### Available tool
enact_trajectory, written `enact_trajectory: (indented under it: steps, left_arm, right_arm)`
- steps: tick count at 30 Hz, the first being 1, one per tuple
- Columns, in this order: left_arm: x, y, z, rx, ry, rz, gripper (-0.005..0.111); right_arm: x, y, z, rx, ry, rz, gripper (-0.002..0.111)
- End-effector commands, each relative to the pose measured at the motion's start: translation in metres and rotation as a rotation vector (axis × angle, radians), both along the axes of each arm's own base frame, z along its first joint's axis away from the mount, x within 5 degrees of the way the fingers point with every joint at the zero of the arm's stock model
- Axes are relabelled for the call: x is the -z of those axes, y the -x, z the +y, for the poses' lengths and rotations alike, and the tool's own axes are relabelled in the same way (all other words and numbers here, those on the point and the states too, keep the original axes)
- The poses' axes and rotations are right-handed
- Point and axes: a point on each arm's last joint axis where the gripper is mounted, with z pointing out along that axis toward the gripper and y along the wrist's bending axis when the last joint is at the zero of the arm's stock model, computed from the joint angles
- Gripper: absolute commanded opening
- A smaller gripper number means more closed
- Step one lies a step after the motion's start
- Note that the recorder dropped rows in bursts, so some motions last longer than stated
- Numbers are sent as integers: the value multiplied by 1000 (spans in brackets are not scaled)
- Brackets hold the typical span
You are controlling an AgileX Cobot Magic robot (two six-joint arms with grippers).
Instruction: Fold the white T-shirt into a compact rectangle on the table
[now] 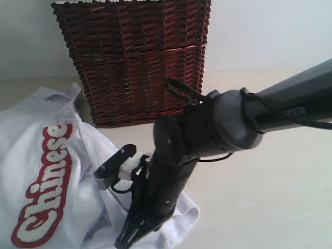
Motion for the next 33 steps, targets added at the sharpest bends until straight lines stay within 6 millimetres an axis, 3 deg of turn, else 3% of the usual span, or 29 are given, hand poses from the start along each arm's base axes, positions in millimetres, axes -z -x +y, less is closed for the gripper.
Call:
enact_trajectory:
  steps: [1,4,8,13,16,19,21,27,30,33]
  left_arm:
    - [-2,9,-2,1,-1,1,0]
    - [-6,16,-4,-1,-4,-6,0]
    - [-8,22,-15,64,-30,2,0]
    - [8,23,-76,587,-87,-30,0]
    - [13,15,-101,646,-62,-87,0]
    - [16,0,-100,599,-80,-108,0]
    - [21,-14,-86,532,-46,-97,0]
    - [38,-64,-52,448,235,18,0]
    - [64,-83,-58,540,282,100,0]
    - [83,-91,-77,667,302,151,0]
  right_arm:
    - [10,37,-48,-28,135,84,0]
    - [-2,47,-63,-16,105,27,0]
    - [-21,40,-66,22,17,-74,0]
    - [-45,28,-56,52,-76,-149,0]
    - [-53,27,-53,67,-105,-156,0]
    - [-57,27,-53,72,-119,-164,0]
    - [-59,27,-53,72,-122,-167,0]
    - [-59,26,-53,75,-127,-173,0]
    - [-59,26,-52,78,-133,-181,0]
    - [-60,25,-52,77,-134,-180,0]
